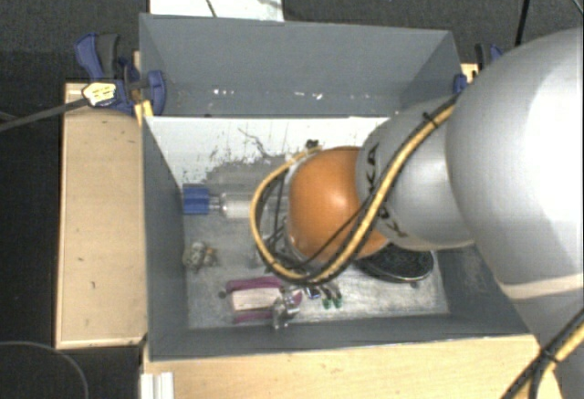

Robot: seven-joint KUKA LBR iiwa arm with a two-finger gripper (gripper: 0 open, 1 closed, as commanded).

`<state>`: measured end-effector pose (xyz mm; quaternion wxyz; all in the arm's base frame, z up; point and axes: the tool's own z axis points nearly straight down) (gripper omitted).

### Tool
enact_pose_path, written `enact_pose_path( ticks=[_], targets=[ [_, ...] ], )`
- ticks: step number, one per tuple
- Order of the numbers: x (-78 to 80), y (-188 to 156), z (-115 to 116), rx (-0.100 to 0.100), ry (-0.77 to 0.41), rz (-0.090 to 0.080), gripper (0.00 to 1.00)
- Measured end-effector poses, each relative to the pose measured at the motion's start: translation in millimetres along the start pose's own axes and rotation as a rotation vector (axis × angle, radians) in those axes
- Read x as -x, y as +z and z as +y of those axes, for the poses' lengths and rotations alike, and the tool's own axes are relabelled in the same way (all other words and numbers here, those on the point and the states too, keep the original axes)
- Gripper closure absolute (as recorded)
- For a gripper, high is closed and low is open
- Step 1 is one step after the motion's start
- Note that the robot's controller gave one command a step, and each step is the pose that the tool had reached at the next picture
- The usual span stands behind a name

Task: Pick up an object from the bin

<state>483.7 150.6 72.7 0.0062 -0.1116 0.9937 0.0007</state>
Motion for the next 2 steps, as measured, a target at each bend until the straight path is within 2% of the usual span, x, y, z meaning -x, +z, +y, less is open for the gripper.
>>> enact_pose_path(
  ticks=[1,2],
  targets=[
    [0.2,-1,0,0.001,0.005,-0.001,1.00],
    [-2.0,-138,-41,0.001,-0.397,0.006,1.00]
  ],
)
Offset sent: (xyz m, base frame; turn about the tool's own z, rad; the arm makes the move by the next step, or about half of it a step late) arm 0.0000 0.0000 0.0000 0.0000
